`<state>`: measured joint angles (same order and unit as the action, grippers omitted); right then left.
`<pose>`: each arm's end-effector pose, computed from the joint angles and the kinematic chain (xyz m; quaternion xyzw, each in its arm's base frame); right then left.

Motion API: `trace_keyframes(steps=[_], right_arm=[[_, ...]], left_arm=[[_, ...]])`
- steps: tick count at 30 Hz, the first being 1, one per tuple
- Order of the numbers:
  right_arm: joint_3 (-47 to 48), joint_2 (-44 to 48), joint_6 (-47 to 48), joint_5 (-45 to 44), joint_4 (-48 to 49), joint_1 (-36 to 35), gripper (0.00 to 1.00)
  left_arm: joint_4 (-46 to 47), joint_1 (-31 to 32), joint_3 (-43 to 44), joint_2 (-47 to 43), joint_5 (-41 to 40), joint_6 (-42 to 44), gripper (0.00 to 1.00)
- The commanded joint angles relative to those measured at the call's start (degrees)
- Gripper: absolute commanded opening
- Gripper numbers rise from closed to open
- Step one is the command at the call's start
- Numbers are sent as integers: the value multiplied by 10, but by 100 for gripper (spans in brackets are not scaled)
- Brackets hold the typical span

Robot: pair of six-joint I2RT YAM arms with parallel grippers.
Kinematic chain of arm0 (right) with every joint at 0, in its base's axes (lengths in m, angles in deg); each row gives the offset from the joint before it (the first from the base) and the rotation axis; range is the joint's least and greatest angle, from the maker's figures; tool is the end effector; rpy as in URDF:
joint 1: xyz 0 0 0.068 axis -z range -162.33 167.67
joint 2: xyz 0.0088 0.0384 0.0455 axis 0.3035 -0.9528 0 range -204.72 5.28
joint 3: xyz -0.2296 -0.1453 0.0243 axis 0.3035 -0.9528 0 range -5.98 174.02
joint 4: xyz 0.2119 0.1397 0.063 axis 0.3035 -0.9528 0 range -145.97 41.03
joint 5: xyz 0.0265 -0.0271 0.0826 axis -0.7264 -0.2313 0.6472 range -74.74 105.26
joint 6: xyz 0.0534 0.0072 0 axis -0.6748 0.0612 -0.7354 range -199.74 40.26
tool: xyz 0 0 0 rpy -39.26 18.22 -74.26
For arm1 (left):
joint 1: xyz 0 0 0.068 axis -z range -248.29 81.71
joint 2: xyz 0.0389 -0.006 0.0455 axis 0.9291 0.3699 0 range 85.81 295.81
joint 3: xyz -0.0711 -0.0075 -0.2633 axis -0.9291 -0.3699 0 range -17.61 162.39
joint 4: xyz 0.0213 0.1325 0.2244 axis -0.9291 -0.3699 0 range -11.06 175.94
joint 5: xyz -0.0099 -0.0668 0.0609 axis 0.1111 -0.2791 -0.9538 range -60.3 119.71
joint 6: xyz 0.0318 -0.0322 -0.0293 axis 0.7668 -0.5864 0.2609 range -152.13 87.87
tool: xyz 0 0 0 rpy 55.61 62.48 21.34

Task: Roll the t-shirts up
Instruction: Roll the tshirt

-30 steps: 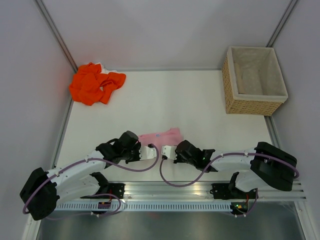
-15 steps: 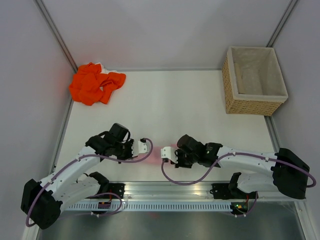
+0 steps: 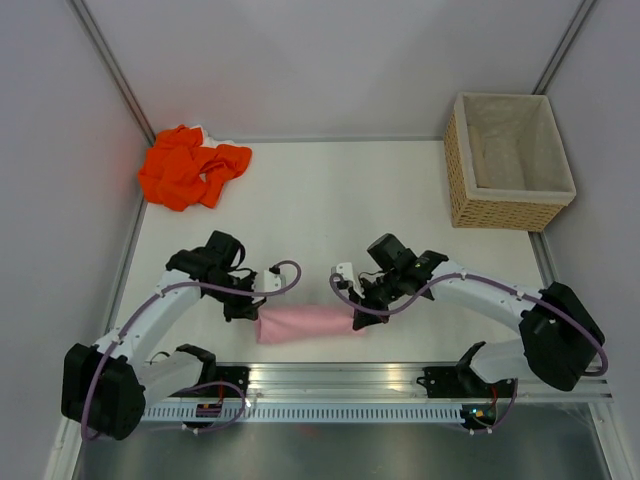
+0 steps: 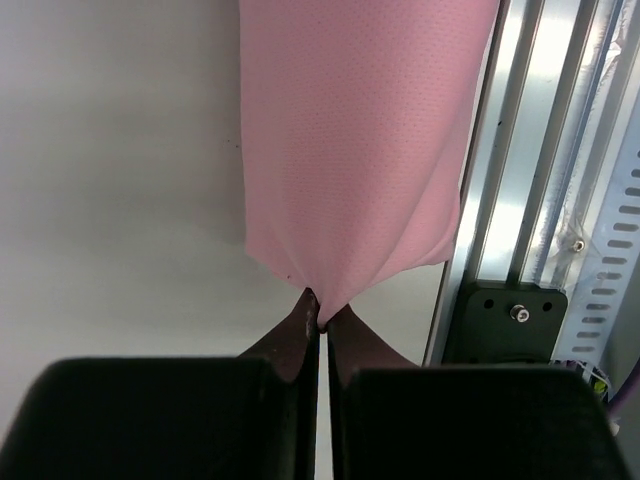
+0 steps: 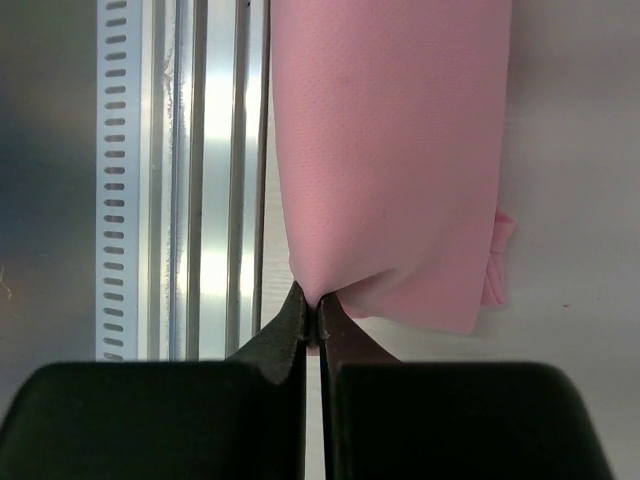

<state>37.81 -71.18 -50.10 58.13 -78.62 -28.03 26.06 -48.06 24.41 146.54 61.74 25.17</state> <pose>0.1526 0.1912 0.1998 -0.6216 0.6620 0.3824 0.1709 0.1463 -0.0741 0.2199 0.6203 0.7285 -0.2299 0.1779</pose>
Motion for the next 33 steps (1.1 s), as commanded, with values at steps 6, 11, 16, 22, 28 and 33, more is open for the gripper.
trace_keyframes(steps=[6,11,16,22,28,33], right_arm=[[74,-104,-27,108,9,74,0],[118,-155,-46,117,-24,73,0],[125,-155,-76,129,-14,73,0],[120,-166,-93,136,-3,74,0],[132,-187,-112,149,-6,77,0],[125,-190,-165,165,27,90,0]], left_arm=[[41,-26,17,69,9,41,10],[44,-30,33,37,4,0,47],[-41,-34,63,2,24,-7,64],[73,-34,40,-23,7,-170,75],[172,-34,-7,6,-57,-235,75],[170,-34,-9,-6,-50,-235,75]])
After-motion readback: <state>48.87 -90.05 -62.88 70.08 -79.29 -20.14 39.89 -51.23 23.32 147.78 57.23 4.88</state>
